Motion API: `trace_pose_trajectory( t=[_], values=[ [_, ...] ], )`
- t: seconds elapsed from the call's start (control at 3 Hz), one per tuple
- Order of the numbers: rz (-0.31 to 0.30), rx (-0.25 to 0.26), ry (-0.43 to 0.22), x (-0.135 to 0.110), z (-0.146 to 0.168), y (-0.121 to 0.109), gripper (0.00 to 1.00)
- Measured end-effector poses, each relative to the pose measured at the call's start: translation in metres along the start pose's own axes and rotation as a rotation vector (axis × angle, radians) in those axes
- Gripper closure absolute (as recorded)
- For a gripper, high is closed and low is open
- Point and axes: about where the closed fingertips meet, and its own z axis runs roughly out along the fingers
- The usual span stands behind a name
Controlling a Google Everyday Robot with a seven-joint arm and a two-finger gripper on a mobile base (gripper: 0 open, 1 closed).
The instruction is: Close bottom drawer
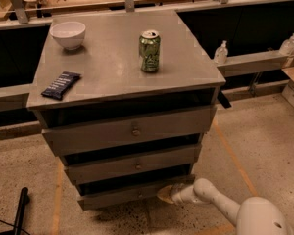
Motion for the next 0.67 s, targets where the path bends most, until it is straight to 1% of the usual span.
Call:
trace_pose_trajectory(
  t=[0.33, 0.67],
  values=[
    [-0.021, 0.016, -0.032, -0.0062, 0.0199, -0.0156, 1.0],
    [-0.025, 0.019, -0.039, -0.0057, 0.0215, -0.0167, 1.0]
  ],
)
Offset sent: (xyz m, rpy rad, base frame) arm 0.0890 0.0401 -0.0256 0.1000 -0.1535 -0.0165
